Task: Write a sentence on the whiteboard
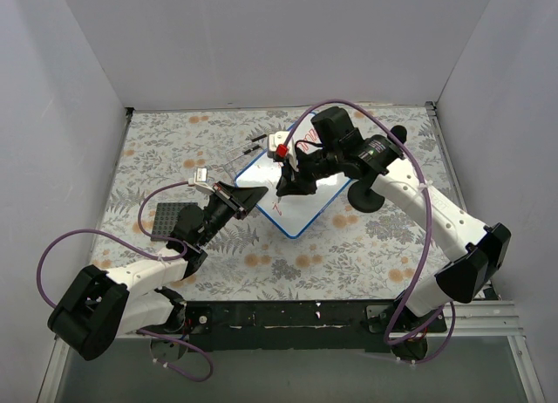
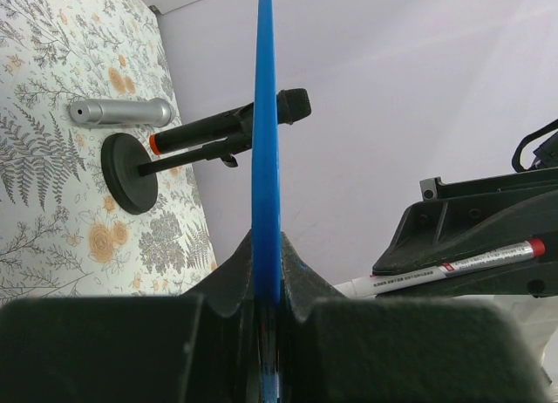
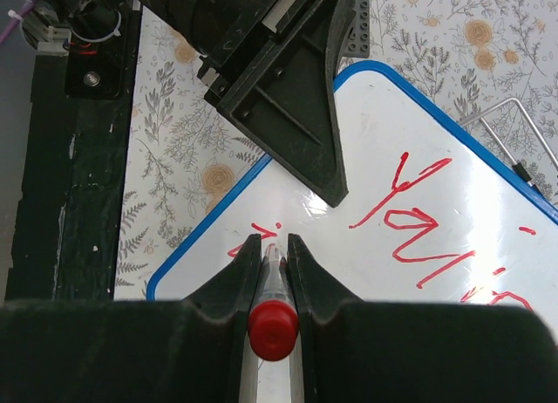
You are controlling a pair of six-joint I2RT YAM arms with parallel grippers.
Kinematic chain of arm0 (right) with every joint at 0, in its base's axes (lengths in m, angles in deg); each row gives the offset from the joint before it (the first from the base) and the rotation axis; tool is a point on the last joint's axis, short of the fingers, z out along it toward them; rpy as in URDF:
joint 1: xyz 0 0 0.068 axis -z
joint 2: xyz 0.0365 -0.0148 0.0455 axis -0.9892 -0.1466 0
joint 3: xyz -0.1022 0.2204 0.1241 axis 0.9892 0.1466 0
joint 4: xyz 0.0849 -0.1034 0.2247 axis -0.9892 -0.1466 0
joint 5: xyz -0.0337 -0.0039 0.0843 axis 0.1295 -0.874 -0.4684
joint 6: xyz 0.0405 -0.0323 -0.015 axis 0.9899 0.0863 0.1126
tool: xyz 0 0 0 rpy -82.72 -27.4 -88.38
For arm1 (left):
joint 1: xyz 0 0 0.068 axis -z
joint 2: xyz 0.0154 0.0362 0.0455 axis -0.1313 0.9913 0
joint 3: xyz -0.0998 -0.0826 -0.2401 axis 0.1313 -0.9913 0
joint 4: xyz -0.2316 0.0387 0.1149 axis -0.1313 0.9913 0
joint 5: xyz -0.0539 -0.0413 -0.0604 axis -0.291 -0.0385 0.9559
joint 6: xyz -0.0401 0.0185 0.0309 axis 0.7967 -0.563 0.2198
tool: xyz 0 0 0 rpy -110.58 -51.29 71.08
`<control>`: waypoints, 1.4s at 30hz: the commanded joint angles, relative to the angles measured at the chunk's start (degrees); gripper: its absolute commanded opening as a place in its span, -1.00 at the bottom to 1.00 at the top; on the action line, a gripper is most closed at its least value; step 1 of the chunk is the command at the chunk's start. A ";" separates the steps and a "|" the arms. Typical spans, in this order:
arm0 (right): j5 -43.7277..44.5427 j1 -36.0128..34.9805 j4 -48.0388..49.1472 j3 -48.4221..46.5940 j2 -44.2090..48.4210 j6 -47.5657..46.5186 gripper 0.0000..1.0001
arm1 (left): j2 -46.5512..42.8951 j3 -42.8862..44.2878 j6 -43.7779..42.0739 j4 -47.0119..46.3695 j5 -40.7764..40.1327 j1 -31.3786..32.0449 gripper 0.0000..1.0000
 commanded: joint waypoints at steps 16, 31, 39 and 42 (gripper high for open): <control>-0.65 0.17 1.36 6.74 4.60 -1.24 -0.97 | -2.79 0.76 7.34 -7.26 -0.30 -0.08 -1.00; -1.17 0.17 1.45 2.36 1.53 -0.72 -0.97 | -2.62 0.76 7.51 -7.35 0.05 0.01 -1.00; 0.93 0.52 2.33 -0.37 -0.93 0.78 -0.97 | -2.88 0.59 7.51 -7.61 0.05 -0.08 -1.00; 1.64 1.31 3.03 -0.37 -0.84 1.48 -0.97 | -2.88 0.41 7.51 -7.70 0.05 -0.08 -1.00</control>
